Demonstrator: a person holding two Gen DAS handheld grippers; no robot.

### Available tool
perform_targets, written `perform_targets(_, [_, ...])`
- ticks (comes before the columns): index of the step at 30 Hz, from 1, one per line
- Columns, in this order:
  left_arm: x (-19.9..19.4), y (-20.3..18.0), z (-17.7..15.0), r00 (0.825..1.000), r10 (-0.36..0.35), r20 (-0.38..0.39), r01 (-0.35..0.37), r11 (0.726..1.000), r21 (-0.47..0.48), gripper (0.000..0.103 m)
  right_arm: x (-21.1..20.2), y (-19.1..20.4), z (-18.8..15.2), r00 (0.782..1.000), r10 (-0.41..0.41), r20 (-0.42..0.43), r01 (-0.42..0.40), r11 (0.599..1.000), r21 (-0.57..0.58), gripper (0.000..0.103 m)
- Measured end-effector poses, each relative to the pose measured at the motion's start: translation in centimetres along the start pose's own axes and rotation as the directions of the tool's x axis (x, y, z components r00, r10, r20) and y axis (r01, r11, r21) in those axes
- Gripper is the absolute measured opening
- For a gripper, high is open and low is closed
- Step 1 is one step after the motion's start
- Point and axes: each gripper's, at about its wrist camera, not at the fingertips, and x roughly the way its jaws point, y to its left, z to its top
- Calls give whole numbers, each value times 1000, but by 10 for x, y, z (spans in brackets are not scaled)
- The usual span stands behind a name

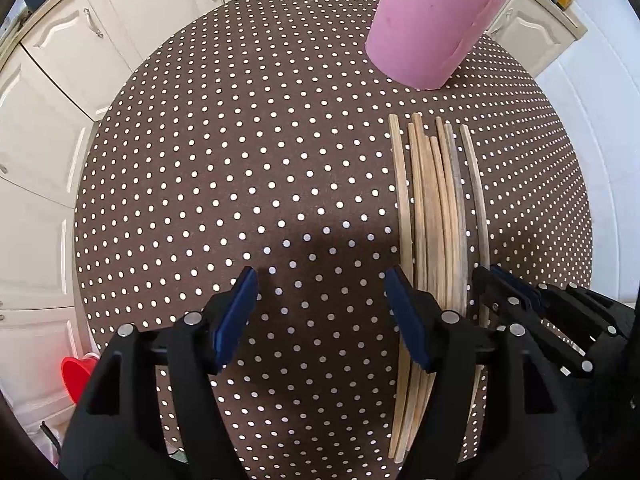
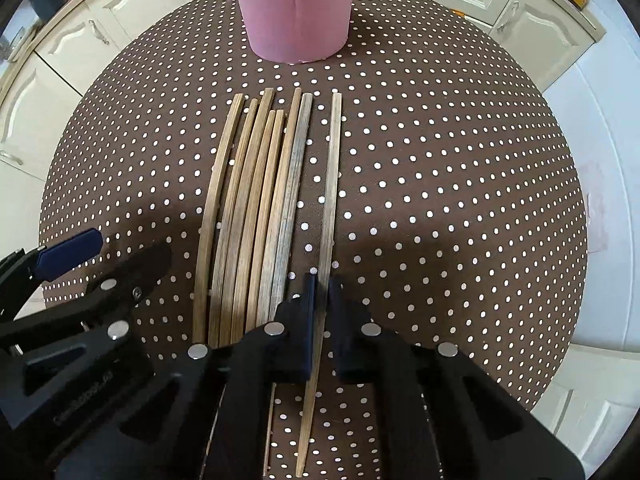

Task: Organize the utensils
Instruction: 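Close the right gripper on a chopstick while the left gripper grasps another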

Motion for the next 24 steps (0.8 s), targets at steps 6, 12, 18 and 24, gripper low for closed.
perform_targets(6, [6,-6,3,1000,-24,-13,24,1000,8,66,2,-26,1,992,129,-1,-128,985,117,5])
perform_targets(12, [14,-21,2,999,-18,-31,19,999,33,66,-1,-51,0,978,211,10,-209,960,184,4])
perform_targets(18, [23,-35,4,999,11,-43,-9,999,47,69,-7,-63,-2,976,219,5,-217,960,175,4])
perform_targets(24, [27,-45,6,998,44,-44,-42,998,36,69,-5,-63,-7,974,227,3,-224,958,178,4])
